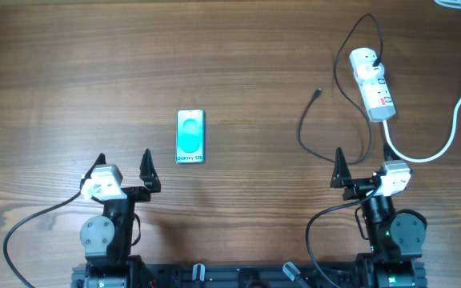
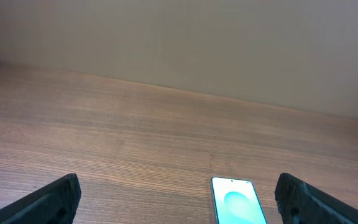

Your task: Plug charger to phone and switch on socket

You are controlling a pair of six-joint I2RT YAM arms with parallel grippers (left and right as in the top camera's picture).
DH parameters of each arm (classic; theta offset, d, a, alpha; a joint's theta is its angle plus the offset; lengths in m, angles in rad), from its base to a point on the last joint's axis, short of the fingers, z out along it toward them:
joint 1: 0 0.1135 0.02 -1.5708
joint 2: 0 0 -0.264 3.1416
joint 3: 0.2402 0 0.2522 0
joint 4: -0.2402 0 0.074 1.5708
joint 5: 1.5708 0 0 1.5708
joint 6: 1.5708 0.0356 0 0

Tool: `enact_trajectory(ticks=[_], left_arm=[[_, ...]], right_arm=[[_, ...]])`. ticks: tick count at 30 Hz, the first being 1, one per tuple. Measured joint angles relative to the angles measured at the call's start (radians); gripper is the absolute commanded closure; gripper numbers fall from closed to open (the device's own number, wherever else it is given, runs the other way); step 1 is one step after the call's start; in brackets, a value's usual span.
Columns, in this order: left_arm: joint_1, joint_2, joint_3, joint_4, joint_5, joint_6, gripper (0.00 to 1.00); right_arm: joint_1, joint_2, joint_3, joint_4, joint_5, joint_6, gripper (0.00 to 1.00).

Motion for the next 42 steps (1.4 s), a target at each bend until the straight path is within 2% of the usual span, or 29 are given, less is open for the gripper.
enact_trajectory(ticks=[23,29,38,42], left_arm=[[0.0,0.0,0.0,0.002,0.0,0.0,0.0],[0.0,0.0,0.0,0.008,0.064,0.0,0.0],[0.0,0.003,0.0,0.008,0.079,-0.024,0.0],[0.0,0.06,0.029,-0.055,0.086,-0.025,0.0]], right_arm=[[0.0,0.0,0.0,0.0,0.0,0.0,0.0],[0.0,0.0,0.0,0.0,0.0,0.0,0.0],[0.0,0.0,0.0,0.0,0.0,0.0,0.0],[0.0,0.0,0.0,0.001,0.0,0.0,0.0]])
